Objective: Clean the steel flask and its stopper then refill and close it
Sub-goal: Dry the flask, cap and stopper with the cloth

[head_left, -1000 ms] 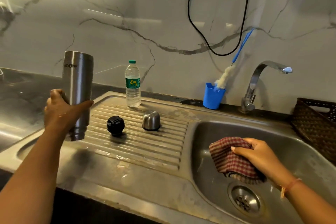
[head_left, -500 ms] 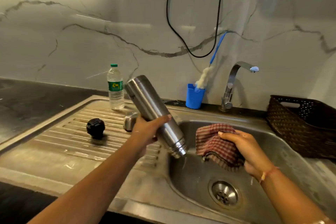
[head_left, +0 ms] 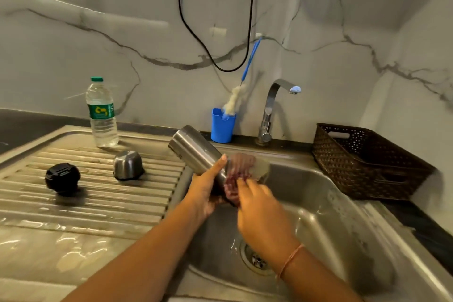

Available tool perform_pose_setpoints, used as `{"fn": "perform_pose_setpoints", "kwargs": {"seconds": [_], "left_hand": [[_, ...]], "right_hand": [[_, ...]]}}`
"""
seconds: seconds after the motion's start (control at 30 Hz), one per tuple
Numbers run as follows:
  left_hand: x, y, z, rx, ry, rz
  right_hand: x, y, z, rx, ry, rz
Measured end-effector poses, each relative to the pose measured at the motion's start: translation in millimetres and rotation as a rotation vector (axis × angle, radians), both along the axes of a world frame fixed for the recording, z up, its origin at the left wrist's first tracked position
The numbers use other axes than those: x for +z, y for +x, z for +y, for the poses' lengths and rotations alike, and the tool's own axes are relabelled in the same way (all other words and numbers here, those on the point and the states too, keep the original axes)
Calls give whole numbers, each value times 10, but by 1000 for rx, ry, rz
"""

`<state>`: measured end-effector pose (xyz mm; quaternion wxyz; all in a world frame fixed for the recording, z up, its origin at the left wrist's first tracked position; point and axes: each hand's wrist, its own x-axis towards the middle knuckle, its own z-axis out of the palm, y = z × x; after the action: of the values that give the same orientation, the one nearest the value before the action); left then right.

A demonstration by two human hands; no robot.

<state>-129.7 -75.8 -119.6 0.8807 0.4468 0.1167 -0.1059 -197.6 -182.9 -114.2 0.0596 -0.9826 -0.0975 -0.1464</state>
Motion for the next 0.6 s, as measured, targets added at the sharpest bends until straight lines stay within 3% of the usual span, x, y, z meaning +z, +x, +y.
{"fn": "perform_pose_setpoints", "kwargs": {"seconds": [0.07, 0.2, 0.33, 0.5, 0.6], "left_hand": [[-16, 41, 55, 55, -5, 6], [-10, 74, 115, 69, -104, 38], [-21, 52, 88, 61, -79, 23], [-27, 12, 25, 24, -64, -23], [-7, 10, 23, 58, -28, -74]], "right_hand": [[-60, -15, 130, -23, -88, 20], [-149, 98, 95, -31, -161, -271], [-253, 207, -8, 68, -260, -374], [-326, 297, 67, -8, -251, -277], [-156, 326, 117, -63, -124, -219]]}}
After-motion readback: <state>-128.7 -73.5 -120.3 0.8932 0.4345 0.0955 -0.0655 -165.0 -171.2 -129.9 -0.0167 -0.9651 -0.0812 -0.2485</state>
